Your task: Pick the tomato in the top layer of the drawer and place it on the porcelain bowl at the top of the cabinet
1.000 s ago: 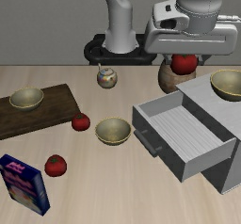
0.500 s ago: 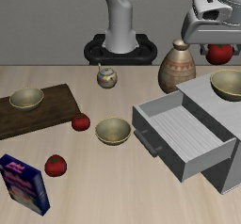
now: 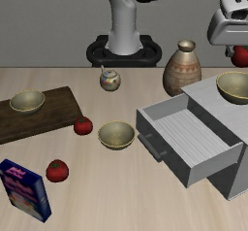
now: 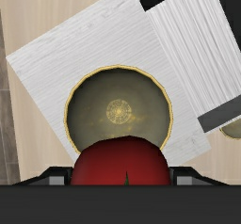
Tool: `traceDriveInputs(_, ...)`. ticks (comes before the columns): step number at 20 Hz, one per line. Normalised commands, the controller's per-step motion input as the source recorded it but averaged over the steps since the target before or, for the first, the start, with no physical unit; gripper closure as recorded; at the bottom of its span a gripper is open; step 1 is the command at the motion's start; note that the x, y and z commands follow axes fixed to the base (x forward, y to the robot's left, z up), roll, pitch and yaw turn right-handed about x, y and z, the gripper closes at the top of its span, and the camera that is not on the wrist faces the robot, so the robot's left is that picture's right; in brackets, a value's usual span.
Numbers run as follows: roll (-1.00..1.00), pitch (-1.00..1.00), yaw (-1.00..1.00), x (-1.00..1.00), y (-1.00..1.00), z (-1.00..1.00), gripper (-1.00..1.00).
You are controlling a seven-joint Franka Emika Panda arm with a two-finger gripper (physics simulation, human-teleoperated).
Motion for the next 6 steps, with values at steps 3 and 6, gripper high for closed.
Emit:
traceDriveInputs(3,0.00,0.00,0.00,0.00,0.00,0.00,-1.00)
traceDriveInputs(6,0.00,0.00,0.00,0.00,0.00,0.00,-1.00)
